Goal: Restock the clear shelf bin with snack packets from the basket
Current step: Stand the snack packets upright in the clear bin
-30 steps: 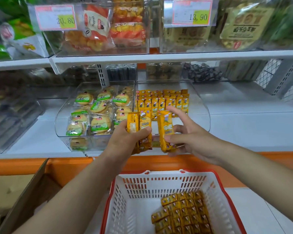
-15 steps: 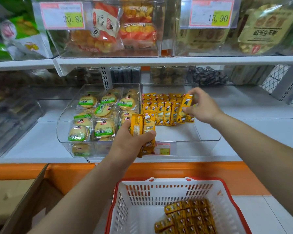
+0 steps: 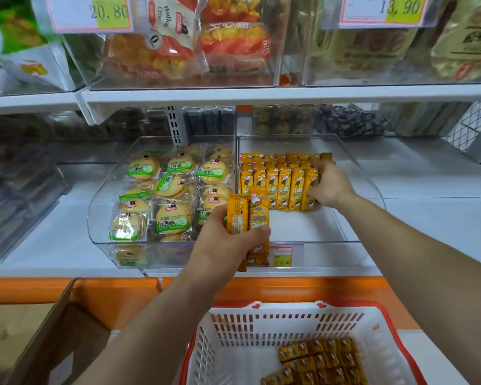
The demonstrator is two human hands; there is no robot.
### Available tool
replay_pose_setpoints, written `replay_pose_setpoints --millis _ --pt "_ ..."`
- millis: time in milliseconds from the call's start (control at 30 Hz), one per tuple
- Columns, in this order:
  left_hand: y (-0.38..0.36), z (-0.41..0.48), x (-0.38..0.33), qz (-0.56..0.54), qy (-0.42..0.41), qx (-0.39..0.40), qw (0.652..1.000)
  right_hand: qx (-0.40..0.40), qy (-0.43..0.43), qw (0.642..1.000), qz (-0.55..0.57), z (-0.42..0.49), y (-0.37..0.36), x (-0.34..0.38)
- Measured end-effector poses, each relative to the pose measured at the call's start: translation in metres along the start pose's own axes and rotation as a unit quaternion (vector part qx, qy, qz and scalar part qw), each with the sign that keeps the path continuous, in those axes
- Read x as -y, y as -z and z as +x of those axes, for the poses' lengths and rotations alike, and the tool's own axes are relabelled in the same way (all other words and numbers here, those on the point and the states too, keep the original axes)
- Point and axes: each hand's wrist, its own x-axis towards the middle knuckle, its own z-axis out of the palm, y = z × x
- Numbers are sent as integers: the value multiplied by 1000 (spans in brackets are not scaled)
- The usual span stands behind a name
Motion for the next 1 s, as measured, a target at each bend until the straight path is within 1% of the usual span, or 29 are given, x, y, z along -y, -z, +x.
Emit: replay_pose_setpoints --millis 133,200,233,300,333,367,433,500,567,633,733,800,867,933,1000 --pt "-4 3 2 -37 10 4 999 15 -3 1000 15 -11 7 1" --pt "-7 4 2 -48 11 8 999 8 14 1000 19 -24 18 5" --pt "-8 3 2 -51 12 12 999 0 29 999 33 -33 25 9" --pt "-11 1 2 -51 11 22 998 -4 58 993 98 -59 40 18" --pt "-12 0 2 -50 8 29 998 16 71 987 141 -74 48 23" --pt "-14 -2 2 -48 6 38 998 55 81 979 181 -91 56 28" --pt "-19 -6 0 -40 1 54 998 158 83 951 252 -123 69 34" --pt "-24 -11 -2 -40 -5 74 996 233 76 924 294 -148 78 34" --pt "-28 -15 -3 -36 -10 98 995 252 79 920 291 -162 84 32" --pt "-31 -18 -3 -31 -14 125 992 236 94 930 265 -166 88 30" --pt "-33 -23 -4 -26 -16 163 986 233 124 930 255 -169 94 30" --pt "-35 -26 -4 -15 -27 158 987 218 132 934 252 -170 97 28" --pt "-34 -27 -6 -5 -43 119 992 209 115 934 266 -171 99 24" --pt "-32 -27 -8 6 -58 80 995 236 90 923 289 -171 101 21" --pt "-30 -27 -9 -4 -61 51 997 289 66 906 302 -174 100 19"
